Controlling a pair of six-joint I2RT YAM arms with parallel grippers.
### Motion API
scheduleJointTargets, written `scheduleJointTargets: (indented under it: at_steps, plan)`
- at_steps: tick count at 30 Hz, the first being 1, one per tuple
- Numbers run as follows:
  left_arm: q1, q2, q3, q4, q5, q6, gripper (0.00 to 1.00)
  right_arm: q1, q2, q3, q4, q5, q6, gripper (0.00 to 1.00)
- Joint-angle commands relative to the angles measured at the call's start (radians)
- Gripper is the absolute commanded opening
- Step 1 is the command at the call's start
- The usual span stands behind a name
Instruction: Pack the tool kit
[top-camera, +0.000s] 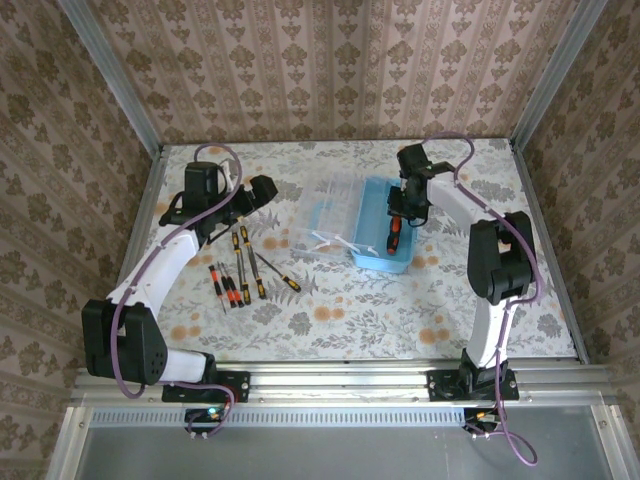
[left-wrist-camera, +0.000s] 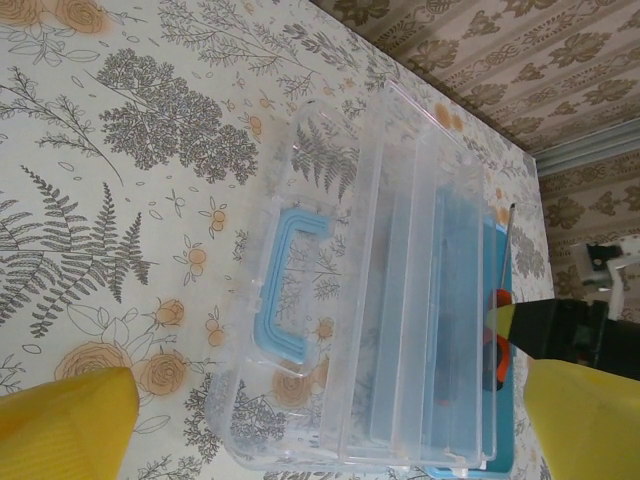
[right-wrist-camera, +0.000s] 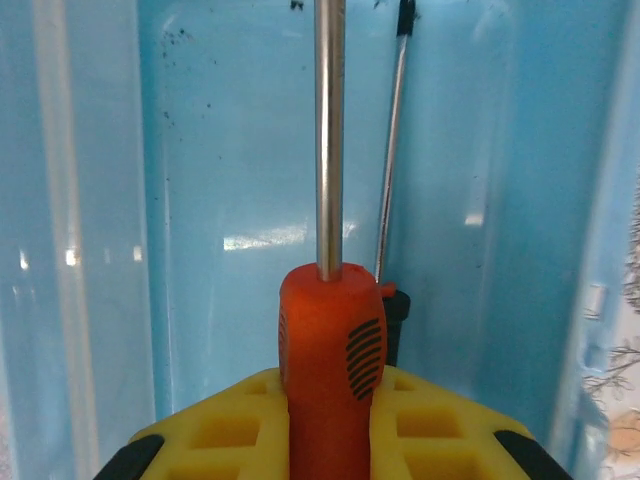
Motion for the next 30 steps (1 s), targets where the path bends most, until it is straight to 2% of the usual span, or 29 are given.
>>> scheduleJointTargets:
  at_steps: [1, 5, 12, 22, 30]
  plan:
    - [0.012, -0.005, 0.023, 0.008, 0.020, -0.019, 1.00, 0.007, 0.007, 0.026, -0.025, -0.062, 0.026, 0.15]
    - [0.015, -0.004, 0.020, 0.021, 0.037, -0.032, 1.00, 0.007, 0.017, -0.020, 0.027, -0.121, 0.069, 0.15]
    - [0.019, -0.006, 0.016, 0.034, 0.054, -0.043, 1.00, 0.006, 0.061, -0.021, 0.029, -0.134, 0.089, 0.16]
    - [0.022, 0.008, 0.012, 0.040, 0.060, -0.044, 1.00, -0.016, 0.066, 0.022, -0.004, -0.143, 0.076, 0.35]
    - [0.034, 0.003, 0.010, 0.048, 0.068, -0.055, 1.00, -0.014, 0.019, 0.052, -0.036, -0.116, 0.055, 0.35]
